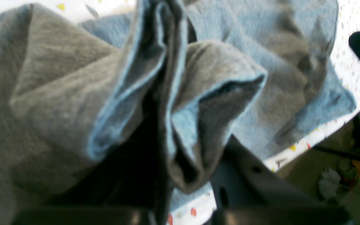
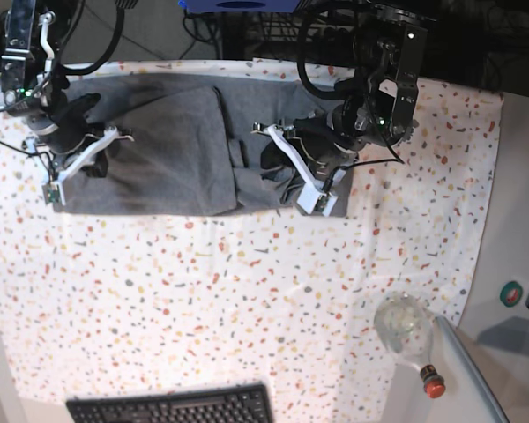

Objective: Layout the t-shirt on the table in an organized manner, then fold the t-shirt properly
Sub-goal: 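Grasp the other strip end with the left gripper and fold it over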

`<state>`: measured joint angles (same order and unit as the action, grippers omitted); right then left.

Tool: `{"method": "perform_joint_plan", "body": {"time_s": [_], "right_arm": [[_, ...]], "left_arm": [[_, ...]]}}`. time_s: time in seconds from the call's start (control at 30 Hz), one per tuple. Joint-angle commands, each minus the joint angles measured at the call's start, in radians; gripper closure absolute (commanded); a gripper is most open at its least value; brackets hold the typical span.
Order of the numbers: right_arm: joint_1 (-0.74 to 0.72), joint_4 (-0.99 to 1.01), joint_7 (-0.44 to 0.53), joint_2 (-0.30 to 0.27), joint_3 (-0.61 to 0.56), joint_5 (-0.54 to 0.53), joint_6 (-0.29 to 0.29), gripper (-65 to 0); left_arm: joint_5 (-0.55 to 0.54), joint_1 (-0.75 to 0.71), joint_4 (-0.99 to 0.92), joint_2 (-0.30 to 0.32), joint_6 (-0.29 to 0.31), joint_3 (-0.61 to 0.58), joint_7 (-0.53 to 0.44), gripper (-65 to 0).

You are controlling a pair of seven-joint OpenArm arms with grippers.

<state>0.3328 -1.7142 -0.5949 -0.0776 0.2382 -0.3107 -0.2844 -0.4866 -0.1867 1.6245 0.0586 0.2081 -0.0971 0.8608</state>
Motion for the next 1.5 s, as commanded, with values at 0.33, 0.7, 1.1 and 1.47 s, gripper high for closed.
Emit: {"method": "perform_joint_plan", "body": {"time_s": [0.33,0.7,1.1,1.47], "right_arm": [[-0.007,-0.02,0.022,-0.006,0.003,-0.011,-0.005,0.0],[-0.002,-0.02,0.022,-0.006,0.003,-0.011,-0.005,0.0],[-0.007,-0.019,0.022,-0.003,0.063,-0.011,-0.005,0.0],[-0.022,-0.025,0.022,-0.004,0.122,-0.011,-0.008,0.0]], "left_arm": [[-0.014,0.01,0.009,0.001,0.001,0.0,-0.013,0.0],[-0.014,0.06,-0.057,0.001,0.001,-0.108,-0.012,-12.7],[-0.016,0.174,-0.169,-0.044,0.0,-0.307,-0.012,-35.2],[-0.024,0.148,-0.033,0.065,0.0,-0.366,-0.012,-34.9]]}}
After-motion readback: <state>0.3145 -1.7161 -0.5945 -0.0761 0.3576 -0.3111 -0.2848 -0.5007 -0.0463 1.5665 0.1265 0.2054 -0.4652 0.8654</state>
